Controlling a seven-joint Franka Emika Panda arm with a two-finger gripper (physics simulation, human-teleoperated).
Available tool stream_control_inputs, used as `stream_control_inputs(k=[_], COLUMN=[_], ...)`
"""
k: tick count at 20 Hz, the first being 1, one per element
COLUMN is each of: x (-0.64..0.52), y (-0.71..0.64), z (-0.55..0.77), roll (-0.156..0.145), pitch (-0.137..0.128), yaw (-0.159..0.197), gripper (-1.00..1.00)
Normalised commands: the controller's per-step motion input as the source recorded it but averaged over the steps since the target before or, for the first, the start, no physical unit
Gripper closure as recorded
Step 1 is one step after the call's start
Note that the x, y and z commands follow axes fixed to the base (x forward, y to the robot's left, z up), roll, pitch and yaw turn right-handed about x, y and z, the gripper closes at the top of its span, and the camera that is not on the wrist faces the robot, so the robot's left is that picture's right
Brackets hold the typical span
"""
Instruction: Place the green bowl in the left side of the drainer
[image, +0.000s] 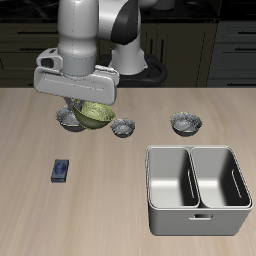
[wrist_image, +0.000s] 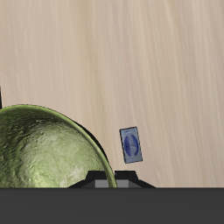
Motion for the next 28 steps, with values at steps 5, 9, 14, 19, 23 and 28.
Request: stream_control_inputs(k=[5, 9, 14, 19, 23, 28], x=[-0.10, -0.07, 0.07, 0.11, 0.07, 0.06], y=[0.18, 0.16, 0.11, 0.20, 0.50, 0.33], z=[0.44, 0.32, 0.09, 0.10, 0.10, 0.11], roll=[0.008, 0.006, -0.002, 0.013, 0.058, 0.043], pitch=[-0.038, -0.036, -0.002, -0.002, 0.006, 0.000], yaw=[-0.018, 0.029, 0.016, -0.003, 0.018, 0.025], gripper=[1.00, 1.00, 1.00, 1.00, 1.00, 1.00])
